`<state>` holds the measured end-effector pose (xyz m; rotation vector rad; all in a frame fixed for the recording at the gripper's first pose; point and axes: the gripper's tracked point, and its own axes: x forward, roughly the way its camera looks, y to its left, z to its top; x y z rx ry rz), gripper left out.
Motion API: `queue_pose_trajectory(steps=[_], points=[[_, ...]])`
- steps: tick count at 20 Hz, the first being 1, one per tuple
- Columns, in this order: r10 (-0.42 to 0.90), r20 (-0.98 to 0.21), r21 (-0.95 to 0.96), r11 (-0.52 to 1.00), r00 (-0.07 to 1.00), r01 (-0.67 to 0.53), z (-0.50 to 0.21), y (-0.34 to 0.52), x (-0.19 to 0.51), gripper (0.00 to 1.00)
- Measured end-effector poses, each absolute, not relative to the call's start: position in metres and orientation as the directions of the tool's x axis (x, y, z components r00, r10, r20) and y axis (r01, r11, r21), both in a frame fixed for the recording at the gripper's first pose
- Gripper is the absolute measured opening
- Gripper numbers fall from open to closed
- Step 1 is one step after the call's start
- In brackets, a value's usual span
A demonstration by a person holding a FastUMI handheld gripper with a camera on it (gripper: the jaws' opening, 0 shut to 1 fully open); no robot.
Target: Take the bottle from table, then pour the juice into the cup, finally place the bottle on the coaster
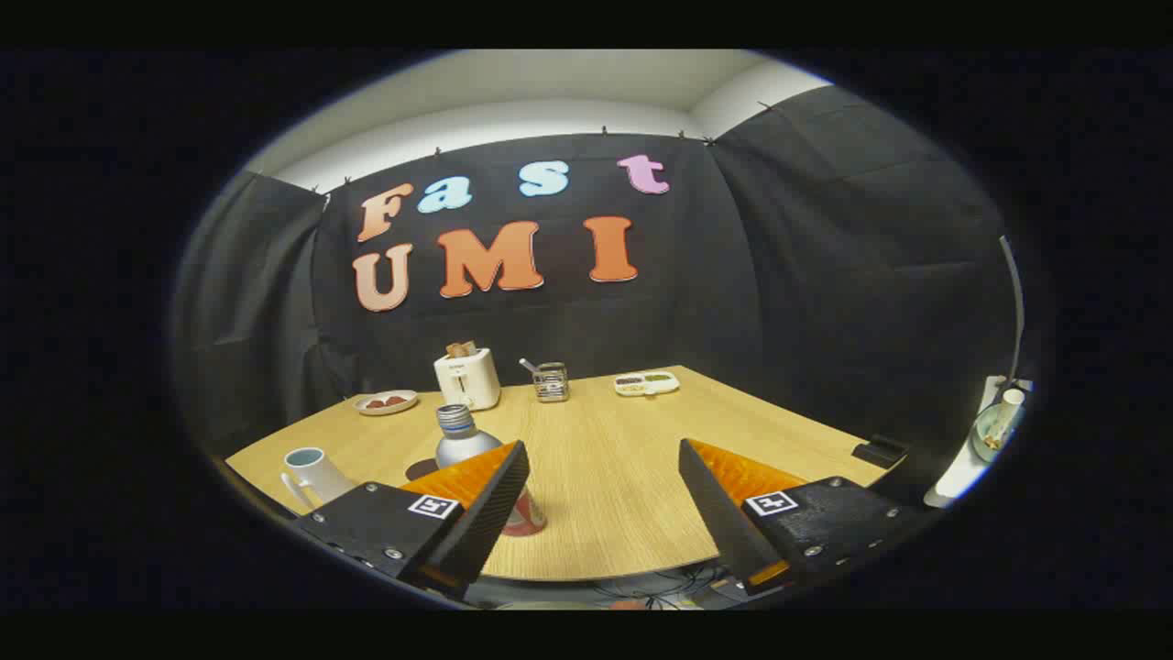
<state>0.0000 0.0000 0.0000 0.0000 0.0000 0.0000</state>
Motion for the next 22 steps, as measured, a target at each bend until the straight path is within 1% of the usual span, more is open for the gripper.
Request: queue_pose_trajectory(steps=[6,11,17,22], points=[[0.015,-0.008,-0.047,0.999,1.000,-0.016,-0.002,0.009,0.000,0.98],[0.037,-0.005,-0.042,0.998,0.999,-0.037,-0.001,0.021,0.002,0.98],[0.091,-0.020,-0.059,0.994,0.996,-0.092,-0.006,0.047,0.004,0.98],[0.171,-0.034,-0.068,0.983,0.985,-0.173,-0.009,0.079,0.004,0.98]])
